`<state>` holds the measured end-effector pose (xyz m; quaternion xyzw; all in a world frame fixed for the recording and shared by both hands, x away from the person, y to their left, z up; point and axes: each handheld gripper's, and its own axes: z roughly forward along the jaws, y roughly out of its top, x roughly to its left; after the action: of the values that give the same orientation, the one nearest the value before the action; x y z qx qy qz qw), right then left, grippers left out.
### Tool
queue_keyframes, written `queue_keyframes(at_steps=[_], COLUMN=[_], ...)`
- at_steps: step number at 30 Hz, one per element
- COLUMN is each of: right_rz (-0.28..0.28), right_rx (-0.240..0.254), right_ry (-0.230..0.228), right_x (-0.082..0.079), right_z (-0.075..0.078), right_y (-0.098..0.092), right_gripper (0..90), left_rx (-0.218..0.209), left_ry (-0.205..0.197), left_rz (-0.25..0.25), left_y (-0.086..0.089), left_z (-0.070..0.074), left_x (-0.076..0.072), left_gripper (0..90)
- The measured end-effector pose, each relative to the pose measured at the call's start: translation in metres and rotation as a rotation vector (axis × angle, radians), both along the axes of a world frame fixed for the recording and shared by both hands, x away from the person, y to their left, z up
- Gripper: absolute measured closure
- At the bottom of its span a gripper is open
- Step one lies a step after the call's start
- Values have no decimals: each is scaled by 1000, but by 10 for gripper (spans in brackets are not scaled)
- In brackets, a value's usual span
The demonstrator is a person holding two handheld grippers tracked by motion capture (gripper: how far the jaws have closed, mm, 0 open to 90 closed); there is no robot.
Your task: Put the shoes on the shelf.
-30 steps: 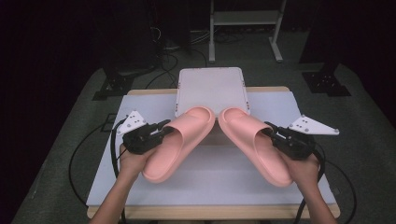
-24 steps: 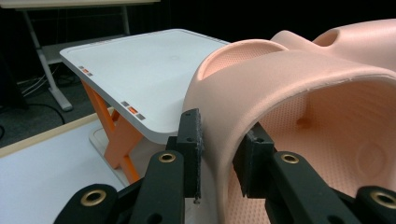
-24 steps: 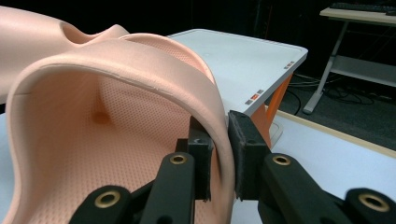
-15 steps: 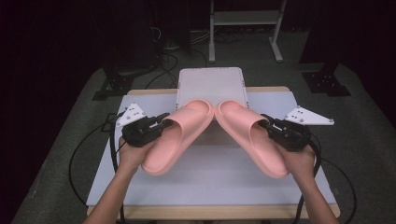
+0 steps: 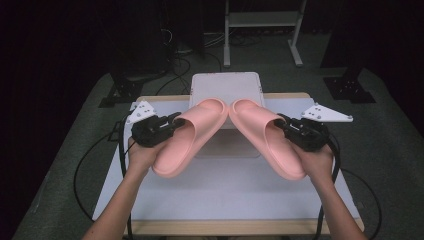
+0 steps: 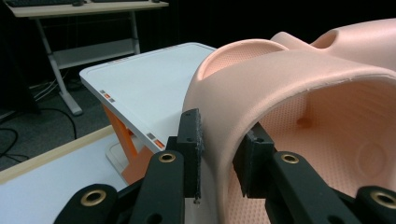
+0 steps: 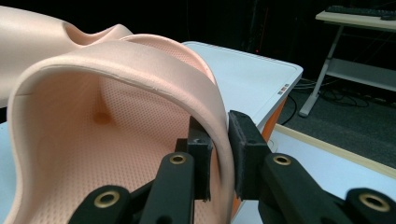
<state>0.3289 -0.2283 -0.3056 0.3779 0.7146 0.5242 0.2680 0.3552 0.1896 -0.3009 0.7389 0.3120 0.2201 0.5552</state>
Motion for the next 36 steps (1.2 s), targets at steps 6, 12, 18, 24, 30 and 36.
queue_keyframes(at_steps=[6,12,18,24,30,36], right_rz=[-5,-15,-25,-37,-46,-53], right_rx=[0,10,14,13,13,13], right_ry=[11,17,20,19,25,35], right_x=[10,21,28,36,43,49], right_z=[3,4,7,9,10,13], right_y=[2,4,6,9,11,12], right_gripper=[788,787,784,784,778,774], left_rx=[5,0,3,11,6,9], left_ry=[14,19,24,28,41,44], left_rz=[16,29,42,55,63,73], left_y=[-2,-4,-4,-5,-6,-8], left_z=[1,2,5,7,7,8], left_x=[12,20,26,34,42,49], left_gripper=[736,734,735,734,734,734])
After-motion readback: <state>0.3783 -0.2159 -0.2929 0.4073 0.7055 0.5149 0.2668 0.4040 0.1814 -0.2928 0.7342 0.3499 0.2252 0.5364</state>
